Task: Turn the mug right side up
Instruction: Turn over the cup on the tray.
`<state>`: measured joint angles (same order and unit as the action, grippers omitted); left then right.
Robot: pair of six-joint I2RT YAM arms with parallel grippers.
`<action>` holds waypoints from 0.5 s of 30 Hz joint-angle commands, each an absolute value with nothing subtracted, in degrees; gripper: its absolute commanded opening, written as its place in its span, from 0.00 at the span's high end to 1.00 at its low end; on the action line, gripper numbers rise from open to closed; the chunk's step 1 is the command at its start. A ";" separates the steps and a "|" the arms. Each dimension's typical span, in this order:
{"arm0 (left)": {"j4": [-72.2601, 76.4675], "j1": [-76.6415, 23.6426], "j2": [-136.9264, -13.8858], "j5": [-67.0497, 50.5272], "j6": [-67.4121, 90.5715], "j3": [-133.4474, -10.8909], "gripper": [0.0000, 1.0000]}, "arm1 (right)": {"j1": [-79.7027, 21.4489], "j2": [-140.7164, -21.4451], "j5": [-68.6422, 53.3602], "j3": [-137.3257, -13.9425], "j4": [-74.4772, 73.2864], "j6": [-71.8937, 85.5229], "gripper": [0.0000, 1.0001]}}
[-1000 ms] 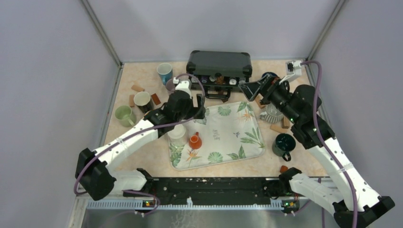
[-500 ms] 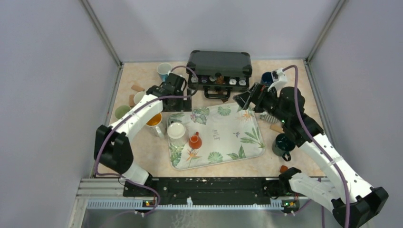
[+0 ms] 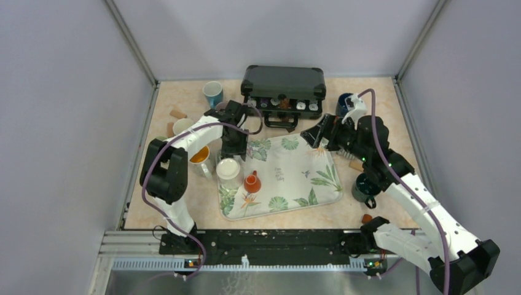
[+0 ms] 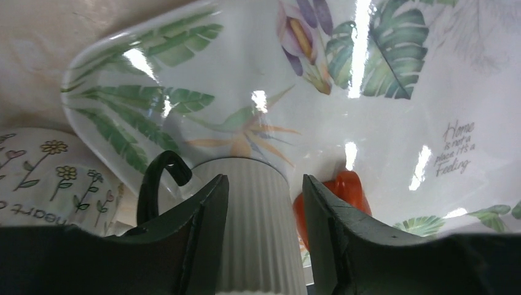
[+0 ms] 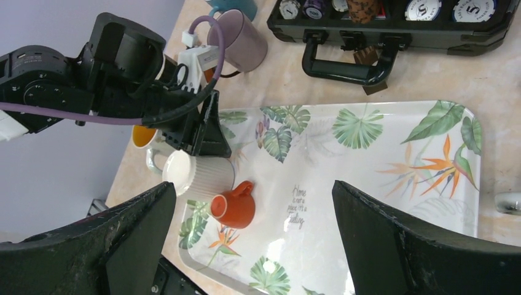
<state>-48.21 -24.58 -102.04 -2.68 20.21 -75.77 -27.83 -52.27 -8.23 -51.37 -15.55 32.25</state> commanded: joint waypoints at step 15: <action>-53.83 -33.94 -104.78 0.25 21.03 -87.31 0.39 | -27.30 -50.18 -6.24 -49.57 -15.72 30.26 0.01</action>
